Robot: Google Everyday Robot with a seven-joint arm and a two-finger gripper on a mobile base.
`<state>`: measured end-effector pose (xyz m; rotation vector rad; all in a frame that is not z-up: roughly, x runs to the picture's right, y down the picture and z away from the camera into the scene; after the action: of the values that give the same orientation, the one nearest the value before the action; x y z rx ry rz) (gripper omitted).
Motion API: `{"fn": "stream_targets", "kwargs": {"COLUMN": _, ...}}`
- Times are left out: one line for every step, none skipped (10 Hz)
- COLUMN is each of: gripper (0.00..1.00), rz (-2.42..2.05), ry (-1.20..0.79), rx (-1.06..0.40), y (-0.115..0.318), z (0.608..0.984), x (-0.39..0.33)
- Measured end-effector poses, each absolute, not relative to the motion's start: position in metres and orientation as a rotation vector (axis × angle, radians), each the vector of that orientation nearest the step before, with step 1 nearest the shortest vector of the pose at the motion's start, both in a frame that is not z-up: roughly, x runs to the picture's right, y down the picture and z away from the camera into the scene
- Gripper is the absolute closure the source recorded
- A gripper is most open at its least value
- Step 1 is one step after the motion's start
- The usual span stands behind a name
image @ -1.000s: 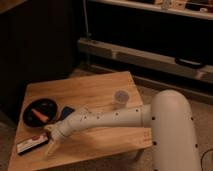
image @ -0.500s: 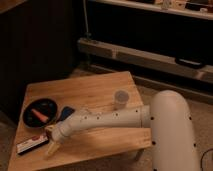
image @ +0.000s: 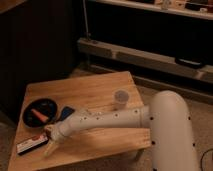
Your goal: Place the eraser on the white sponge
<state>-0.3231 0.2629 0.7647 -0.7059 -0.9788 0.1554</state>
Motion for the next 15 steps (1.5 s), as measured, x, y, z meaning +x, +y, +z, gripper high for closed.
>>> {"fn": "stream_targets", "kwargs": {"gripper": 0.24, "rz": 0.159, "ry": -0.980, "rx": -0.706, "y": 0.2628, "z": 0.7649, "x": -0.3228}}
{"fn": "stream_targets", "kwargs": {"gripper": 0.33, "rz": 0.160, "ry": -0.982, "rx": -0.705, "y": 0.2628, "z": 0.7646, "x": -0.3224}}
{"fn": "stream_targets", "kwargs": {"gripper": 0.42, "rz": 0.161, "ry": -0.982, "rx": -0.705, "y": 0.2633, "z": 0.7649, "x": -0.3215}}
{"fn": "stream_targets", "kwargs": {"gripper": 0.48, "rz": 0.162, "ry": -0.982, "rx": -0.704, "y": 0.2629, "z": 0.7650, "x": -0.3209}}
{"fn": "stream_targets", "kwargs": {"gripper": 0.49, "rz": 0.161, "ry": -0.982, "rx": -0.703, "y": 0.2627, "z": 0.7649, "x": -0.3207}}
{"fn": "stream_targets", "kwargs": {"gripper": 0.49, "rz": 0.161, "ry": -0.981, "rx": -0.704, "y": 0.2630, "z": 0.7653, "x": -0.3201}}
{"fn": "stream_targets", "kwargs": {"gripper": 0.49, "rz": 0.161, "ry": -0.980, "rx": -0.704, "y": 0.2632, "z": 0.7654, "x": -0.3195}}
{"fn": "stream_targets", "kwargs": {"gripper": 0.49, "rz": 0.161, "ry": -0.978, "rx": -0.705, "y": 0.2637, "z": 0.7658, "x": -0.3183}}
{"fn": "stream_targets", "kwargs": {"gripper": 0.49, "rz": 0.162, "ry": -0.976, "rx": -0.706, "y": 0.2642, "z": 0.7662, "x": -0.3173}}
{"fn": "stream_targets", "kwargs": {"gripper": 0.49, "rz": 0.161, "ry": -0.973, "rx": -0.709, "y": 0.2648, "z": 0.7664, "x": -0.3167}}
{"fn": "stream_targets", "kwargs": {"gripper": 0.56, "rz": 0.150, "ry": -0.969, "rx": -0.718, "y": 0.2664, "z": 0.7675, "x": -0.3156}}
{"fn": "stream_targets", "kwargs": {"gripper": 0.65, "rz": 0.148, "ry": -0.970, "rx": -0.719, "y": 0.2666, "z": 0.7673, "x": -0.3156}}
{"fn": "stream_targets", "kwargs": {"gripper": 0.75, "rz": 0.146, "ry": -0.970, "rx": -0.716, "y": 0.2661, "z": 0.7670, "x": -0.3157}}
{"fn": "stream_targets", "kwargs": {"gripper": 0.84, "rz": 0.146, "ry": -0.971, "rx": -0.714, "y": 0.2656, "z": 0.7669, "x": -0.3159}}
{"fn": "stream_targets", "kwargs": {"gripper": 0.95, "rz": 0.148, "ry": -0.970, "rx": -0.713, "y": 0.2653, "z": 0.7670, "x": -0.3161}}
